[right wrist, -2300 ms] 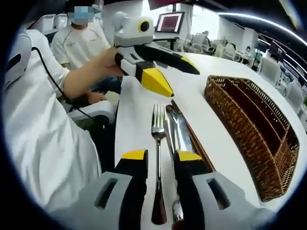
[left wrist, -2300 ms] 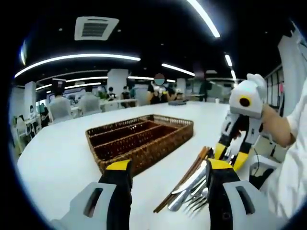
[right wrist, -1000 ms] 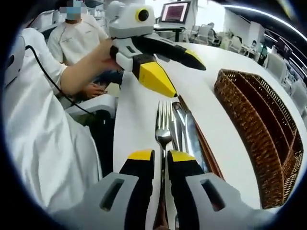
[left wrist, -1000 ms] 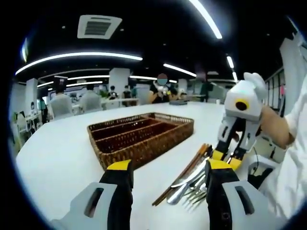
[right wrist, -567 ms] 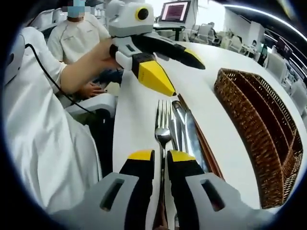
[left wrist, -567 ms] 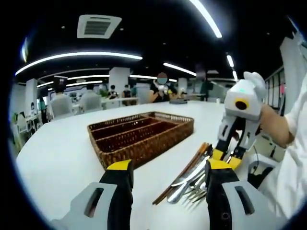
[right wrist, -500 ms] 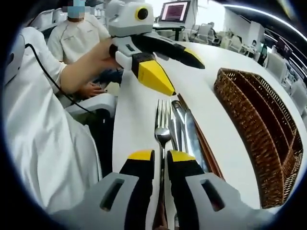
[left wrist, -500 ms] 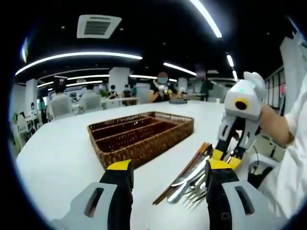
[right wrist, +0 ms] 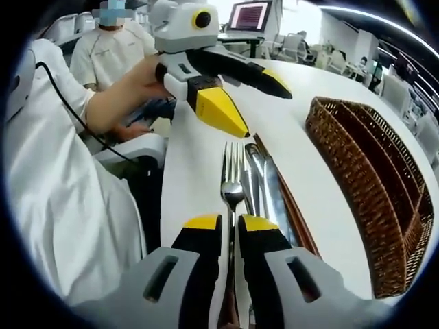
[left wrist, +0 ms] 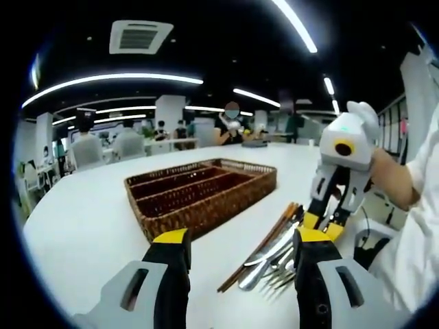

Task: Arrange the knives, forks, and spoons in their matching storage slots by inserting each utensil handle-first until every utensil is classified and aligned in the correct compartment

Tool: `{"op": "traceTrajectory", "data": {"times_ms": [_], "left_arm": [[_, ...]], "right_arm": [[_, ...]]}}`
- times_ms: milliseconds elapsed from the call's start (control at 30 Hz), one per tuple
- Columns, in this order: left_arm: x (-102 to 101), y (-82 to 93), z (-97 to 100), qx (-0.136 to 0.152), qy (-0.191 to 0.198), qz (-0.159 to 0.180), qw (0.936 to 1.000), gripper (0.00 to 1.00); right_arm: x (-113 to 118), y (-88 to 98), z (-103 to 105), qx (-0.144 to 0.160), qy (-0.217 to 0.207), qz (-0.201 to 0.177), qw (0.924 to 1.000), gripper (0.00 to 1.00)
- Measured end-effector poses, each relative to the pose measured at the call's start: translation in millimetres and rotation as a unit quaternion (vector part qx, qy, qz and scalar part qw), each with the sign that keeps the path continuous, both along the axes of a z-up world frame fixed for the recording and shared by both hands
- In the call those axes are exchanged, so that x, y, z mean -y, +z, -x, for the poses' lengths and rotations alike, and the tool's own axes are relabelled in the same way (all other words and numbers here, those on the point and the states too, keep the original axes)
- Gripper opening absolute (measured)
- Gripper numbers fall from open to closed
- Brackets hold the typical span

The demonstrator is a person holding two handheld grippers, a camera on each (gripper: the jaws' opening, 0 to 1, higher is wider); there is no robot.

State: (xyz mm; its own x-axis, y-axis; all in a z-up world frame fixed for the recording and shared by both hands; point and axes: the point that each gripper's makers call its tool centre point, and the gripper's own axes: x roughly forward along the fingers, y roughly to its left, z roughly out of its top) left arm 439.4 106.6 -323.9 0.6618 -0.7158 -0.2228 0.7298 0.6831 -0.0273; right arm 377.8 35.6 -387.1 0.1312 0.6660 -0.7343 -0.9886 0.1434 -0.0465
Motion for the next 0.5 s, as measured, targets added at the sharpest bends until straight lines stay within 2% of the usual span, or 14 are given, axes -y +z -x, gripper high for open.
{"op": "traceTrajectory", "data": {"times_ms": [167,300,500], "left_arm": [[1.3,0.7,0.3,0.001,-0.003,-0.003,1.0000,0.60],[4.0,0.8,1.6,0.001,-0.007,-0.008,0.9999,0.59],[9.0,1.2,4.9,0.001,-0.013,-0.015,0.9998,0.58]], "right_arm": [[2.0,1.1,0.0,-0.001,-0.003,-0.006,1.0000,0.11],[2.8,4.9,1.8,-0.011,-0.008,-0.030,0.9995,0.12],[7.8,7.1,1.0,-0.013,-0.017,-0.045,0.9988,0.13]]}}
